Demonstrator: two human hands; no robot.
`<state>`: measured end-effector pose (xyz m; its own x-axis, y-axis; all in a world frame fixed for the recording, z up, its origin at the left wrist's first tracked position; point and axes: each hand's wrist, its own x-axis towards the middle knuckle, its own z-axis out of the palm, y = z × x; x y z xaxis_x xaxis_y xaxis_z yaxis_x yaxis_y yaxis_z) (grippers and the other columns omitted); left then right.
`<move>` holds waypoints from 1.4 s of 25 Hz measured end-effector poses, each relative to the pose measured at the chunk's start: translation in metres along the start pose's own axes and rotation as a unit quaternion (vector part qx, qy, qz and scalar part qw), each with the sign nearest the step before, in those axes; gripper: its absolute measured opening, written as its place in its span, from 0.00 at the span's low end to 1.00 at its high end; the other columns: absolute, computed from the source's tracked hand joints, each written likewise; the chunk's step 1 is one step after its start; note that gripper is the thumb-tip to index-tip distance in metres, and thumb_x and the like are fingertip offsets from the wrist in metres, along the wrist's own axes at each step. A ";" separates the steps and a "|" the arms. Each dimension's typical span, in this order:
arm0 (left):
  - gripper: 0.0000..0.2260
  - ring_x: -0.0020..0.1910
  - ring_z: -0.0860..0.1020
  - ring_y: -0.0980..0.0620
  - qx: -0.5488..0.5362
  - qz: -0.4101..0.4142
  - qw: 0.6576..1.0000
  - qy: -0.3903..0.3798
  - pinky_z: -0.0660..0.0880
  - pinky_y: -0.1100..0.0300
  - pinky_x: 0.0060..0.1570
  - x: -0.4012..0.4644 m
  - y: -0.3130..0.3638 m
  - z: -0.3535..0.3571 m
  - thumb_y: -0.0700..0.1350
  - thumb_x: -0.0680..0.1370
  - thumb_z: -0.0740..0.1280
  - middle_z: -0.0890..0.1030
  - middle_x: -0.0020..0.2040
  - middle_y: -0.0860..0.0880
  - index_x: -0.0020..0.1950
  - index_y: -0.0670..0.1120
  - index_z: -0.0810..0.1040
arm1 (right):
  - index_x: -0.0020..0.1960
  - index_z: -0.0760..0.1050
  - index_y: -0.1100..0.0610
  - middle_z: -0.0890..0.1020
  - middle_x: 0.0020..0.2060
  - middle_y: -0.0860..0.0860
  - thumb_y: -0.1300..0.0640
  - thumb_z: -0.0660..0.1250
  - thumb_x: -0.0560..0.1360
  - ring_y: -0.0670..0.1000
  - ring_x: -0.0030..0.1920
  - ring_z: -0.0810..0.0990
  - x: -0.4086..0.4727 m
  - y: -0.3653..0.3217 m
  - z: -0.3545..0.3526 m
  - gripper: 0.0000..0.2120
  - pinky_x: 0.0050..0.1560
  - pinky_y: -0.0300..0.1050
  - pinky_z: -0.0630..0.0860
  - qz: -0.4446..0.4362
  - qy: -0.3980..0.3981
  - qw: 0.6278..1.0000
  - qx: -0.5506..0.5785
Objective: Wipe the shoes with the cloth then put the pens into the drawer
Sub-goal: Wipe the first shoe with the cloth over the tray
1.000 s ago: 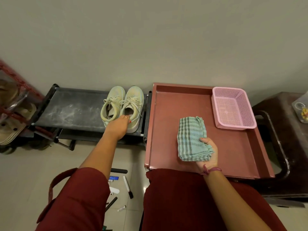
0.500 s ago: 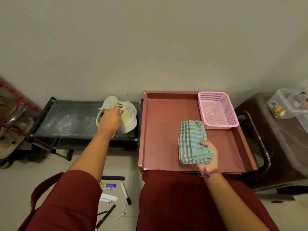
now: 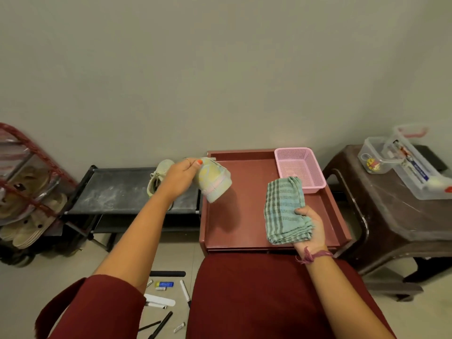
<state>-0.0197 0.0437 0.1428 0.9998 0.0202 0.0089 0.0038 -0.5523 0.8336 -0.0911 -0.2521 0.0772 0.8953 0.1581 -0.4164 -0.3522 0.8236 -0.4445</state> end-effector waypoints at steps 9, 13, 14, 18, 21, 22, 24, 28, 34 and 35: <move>0.12 0.35 0.74 0.57 -0.088 -0.019 0.993 -0.080 0.71 0.59 0.39 -0.059 0.036 0.114 0.48 0.81 0.63 0.78 0.35 0.55 0.43 0.45 0.80 | 0.61 0.76 0.58 0.82 0.44 0.45 0.74 0.52 0.71 0.44 0.45 0.80 -0.047 -0.027 0.034 0.25 0.40 0.32 0.75 -0.113 -0.009 0.890 -0.441; 0.13 0.37 0.74 0.52 -0.127 -0.079 0.985 -0.090 0.70 0.57 0.37 -0.057 0.047 0.144 0.45 0.80 0.62 0.79 0.37 0.48 0.41 0.40 0.79 | 0.72 0.65 0.58 0.78 0.60 0.49 0.60 0.49 0.74 0.35 0.61 0.71 -0.053 -0.006 0.027 0.27 0.65 0.31 0.65 -0.207 -0.059 0.637 -0.740; 0.12 0.37 0.74 0.52 -0.133 -0.090 0.983 -0.091 0.71 0.58 0.38 -0.054 0.049 0.149 0.43 0.79 0.62 0.80 0.37 0.47 0.41 0.39 0.80 | 0.74 0.61 0.60 0.69 0.70 0.54 0.57 0.46 0.72 0.43 0.71 0.64 -0.054 0.003 0.020 0.31 0.73 0.38 0.55 -0.225 -0.068 0.558 -0.796; 0.09 0.30 0.71 0.54 -0.138 -0.091 0.978 -0.127 0.68 0.60 0.33 -0.049 0.057 0.154 0.40 0.77 0.61 0.77 0.33 0.47 0.40 0.43 0.78 | 0.73 0.62 0.63 0.64 0.73 0.58 0.54 0.45 0.71 0.57 0.74 0.61 -0.050 0.011 -0.001 0.33 0.74 0.46 0.47 -0.300 -0.070 0.360 -0.880; 0.12 0.33 0.73 0.50 -0.175 -0.120 0.970 -0.120 0.66 0.58 0.34 -0.043 0.051 0.152 0.47 0.77 0.60 0.78 0.34 0.45 0.38 0.46 0.79 | 0.75 0.58 0.59 0.58 0.75 0.53 0.56 0.49 0.74 0.52 0.76 0.54 -0.034 -0.012 0.017 0.29 0.76 0.45 0.47 -0.232 -0.116 0.413 -0.873; 0.13 0.33 0.73 0.49 -0.186 -0.132 0.968 -0.107 0.65 0.58 0.34 -0.042 0.048 0.151 0.46 0.78 0.59 0.78 0.34 0.44 0.37 0.46 0.78 | 0.75 0.58 0.58 0.60 0.75 0.53 0.61 0.51 0.75 0.50 0.75 0.56 -0.029 -0.020 0.026 0.28 0.75 0.43 0.49 -0.199 -0.136 0.469 -0.850; 0.12 0.33 0.71 0.49 -0.205 -0.143 0.964 -0.094 0.64 0.58 0.34 -0.041 0.042 0.149 0.45 0.79 0.59 0.77 0.34 0.44 0.40 0.44 0.78 | 0.73 0.64 0.58 0.76 0.63 0.49 0.69 0.53 0.75 0.44 0.63 0.73 -0.020 -0.038 0.035 0.26 0.64 0.32 0.65 -0.114 -0.129 0.602 -0.779; 0.10 0.28 0.68 0.50 -0.222 -0.150 0.958 -0.106 0.62 0.59 0.28 -0.041 0.038 0.149 0.45 0.80 0.61 0.72 0.32 0.45 0.41 0.43 0.74 | 0.70 0.69 0.56 0.80 0.49 0.43 0.68 0.53 0.75 0.47 0.47 0.79 -0.023 -0.040 0.040 0.25 0.48 0.32 0.73 -0.126 -0.094 0.637 -0.755; 0.13 0.29 0.75 0.52 -0.253 -0.151 0.949 -0.108 0.71 0.62 0.28 -0.041 0.034 0.138 0.40 0.80 0.59 0.79 0.31 0.47 0.39 0.43 0.79 | 0.70 0.67 0.62 0.69 0.70 0.58 0.58 0.55 0.72 0.57 0.71 0.66 -0.025 0.008 0.019 0.27 0.71 0.53 0.60 -0.307 -0.138 0.214 -0.917; 0.13 0.31 0.76 0.51 -0.255 -0.146 0.950 -0.109 0.72 0.61 0.31 -0.042 0.032 0.137 0.41 0.80 0.58 0.80 0.33 0.45 0.40 0.43 0.80 | 0.73 0.63 0.61 0.64 0.73 0.56 0.60 0.59 0.73 0.56 0.74 0.62 -0.022 0.002 0.025 0.27 0.73 0.52 0.56 -0.275 -0.154 0.248 -0.916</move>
<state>-0.0584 -0.0888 0.0936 0.9385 -0.0924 -0.3326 0.3267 -0.0741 0.9422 -0.1049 -0.2402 0.1056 0.8237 0.5635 0.0623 0.5670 -0.8178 -0.0985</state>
